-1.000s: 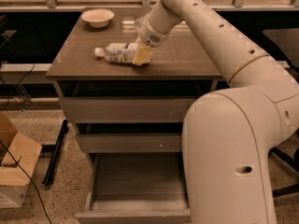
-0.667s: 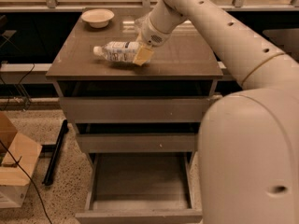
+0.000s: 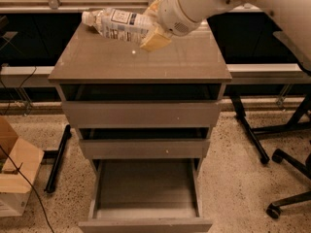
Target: Place blue plastic bottle into bottom drawer
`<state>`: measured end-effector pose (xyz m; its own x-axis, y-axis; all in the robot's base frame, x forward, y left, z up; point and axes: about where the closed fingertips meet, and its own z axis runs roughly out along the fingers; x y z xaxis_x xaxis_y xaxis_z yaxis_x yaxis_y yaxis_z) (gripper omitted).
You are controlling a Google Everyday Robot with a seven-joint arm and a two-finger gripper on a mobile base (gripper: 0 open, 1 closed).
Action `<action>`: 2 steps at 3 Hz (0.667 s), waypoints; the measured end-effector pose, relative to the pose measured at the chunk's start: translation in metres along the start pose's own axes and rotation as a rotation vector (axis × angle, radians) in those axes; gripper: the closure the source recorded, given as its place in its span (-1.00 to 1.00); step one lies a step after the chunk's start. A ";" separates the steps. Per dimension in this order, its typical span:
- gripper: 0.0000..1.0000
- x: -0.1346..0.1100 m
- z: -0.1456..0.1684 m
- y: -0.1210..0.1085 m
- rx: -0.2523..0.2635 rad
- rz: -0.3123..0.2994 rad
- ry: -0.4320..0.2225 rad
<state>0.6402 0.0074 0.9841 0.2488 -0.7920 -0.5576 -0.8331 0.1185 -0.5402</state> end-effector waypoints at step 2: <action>1.00 -0.007 -0.031 0.170 -0.162 0.079 0.126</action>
Offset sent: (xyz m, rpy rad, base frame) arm -0.2352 0.0178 -0.1800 -0.2243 0.4454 -0.0133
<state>0.4811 0.0145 0.9157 0.1243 -0.8540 -0.5053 -0.9187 0.0933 -0.3837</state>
